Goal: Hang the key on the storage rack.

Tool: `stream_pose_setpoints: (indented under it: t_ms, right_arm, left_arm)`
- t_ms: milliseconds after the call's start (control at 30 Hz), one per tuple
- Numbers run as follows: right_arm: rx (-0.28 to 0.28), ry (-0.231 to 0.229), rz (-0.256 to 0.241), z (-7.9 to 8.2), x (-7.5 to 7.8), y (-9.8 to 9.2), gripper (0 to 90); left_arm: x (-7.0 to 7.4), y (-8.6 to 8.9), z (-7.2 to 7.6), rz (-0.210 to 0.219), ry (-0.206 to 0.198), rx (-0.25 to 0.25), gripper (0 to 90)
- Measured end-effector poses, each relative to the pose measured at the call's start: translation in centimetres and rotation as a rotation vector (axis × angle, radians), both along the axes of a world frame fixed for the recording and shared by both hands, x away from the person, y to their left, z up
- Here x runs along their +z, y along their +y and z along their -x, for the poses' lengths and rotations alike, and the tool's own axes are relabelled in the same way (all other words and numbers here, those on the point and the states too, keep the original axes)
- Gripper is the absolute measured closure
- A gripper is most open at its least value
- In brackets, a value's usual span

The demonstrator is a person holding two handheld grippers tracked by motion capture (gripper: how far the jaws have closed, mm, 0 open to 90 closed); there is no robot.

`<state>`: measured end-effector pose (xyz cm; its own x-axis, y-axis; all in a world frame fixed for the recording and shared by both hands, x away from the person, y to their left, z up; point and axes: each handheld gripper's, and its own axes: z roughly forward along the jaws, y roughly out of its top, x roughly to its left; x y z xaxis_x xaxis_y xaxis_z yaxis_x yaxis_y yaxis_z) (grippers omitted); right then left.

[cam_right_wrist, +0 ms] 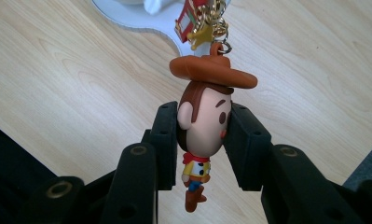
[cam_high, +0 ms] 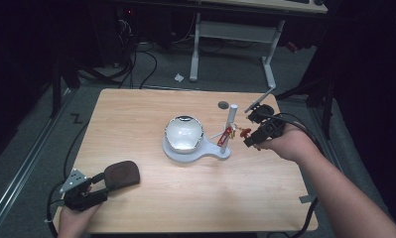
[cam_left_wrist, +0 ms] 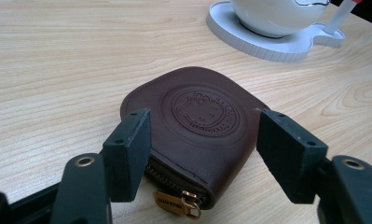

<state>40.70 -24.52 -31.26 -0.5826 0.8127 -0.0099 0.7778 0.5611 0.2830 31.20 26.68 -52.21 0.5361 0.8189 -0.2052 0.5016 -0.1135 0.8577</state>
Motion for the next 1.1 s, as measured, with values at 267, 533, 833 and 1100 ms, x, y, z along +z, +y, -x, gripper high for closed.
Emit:
stream_pose_setpoints:
  t_ms: [267,533,833,1100]
  right_arm:
    - [-0.024,0.012,-0.031,-0.2,-2.4,-0.6,65.9]
    - [-0.042,-0.022,-0.110,-0.9,-6.3,-0.4,64.5]
    - [-0.049,-0.054,-0.146,-1.0,-7.4,-0.5,54.8]
    - [-0.091,-0.096,-0.171,0.6,-8.1,-2.2,53.3]
  left_arm:
    - [0.0,0.0,0.0,0.000,0.000,0.000,35.6]
    - [0.0,0.0,0.0,0.001,0.001,0.000,35.6]
    - [0.0,0.2,0.0,0.003,0.011,0.021,35.1]
    - [0.0,0.6,-0.2,0.022,0.037,0.056,33.6]
